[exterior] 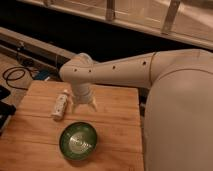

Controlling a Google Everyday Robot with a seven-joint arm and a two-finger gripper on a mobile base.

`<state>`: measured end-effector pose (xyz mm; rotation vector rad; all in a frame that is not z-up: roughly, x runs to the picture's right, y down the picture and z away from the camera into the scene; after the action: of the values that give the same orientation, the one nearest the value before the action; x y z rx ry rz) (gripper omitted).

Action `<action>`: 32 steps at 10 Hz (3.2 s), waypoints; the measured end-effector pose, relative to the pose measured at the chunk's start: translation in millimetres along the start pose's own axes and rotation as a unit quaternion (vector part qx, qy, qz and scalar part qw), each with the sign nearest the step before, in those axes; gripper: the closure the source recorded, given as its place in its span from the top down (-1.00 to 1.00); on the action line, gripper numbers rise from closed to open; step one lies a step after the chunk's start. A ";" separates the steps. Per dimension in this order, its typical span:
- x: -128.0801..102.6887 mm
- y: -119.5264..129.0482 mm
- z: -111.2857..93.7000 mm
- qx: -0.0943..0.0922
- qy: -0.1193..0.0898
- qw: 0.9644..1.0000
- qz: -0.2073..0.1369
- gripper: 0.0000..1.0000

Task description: Place the bottle in the ceramic bowl

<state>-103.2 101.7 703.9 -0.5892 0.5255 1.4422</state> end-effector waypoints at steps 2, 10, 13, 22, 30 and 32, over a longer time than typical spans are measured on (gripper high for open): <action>0.0 0.1 0.0 0.000 0.000 1.000 0.000 0.30; 0.1 0.3 0.0 0.000 0.000 1.000 0.000 0.30; -1.2 -0.5 -0.4 0.002 -0.002 1.000 0.000 0.30; -72.8 93.3 -34.4 0.016 -0.108 0.988 -0.113 0.30; -94.0 138.0 -16.4 0.008 -0.114 0.979 -0.171 0.30; -108.2 169.1 -9.5 -0.002 -0.120 0.973 -0.196 0.30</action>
<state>-278.7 20.2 758.3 -0.4806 0.1997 1.1171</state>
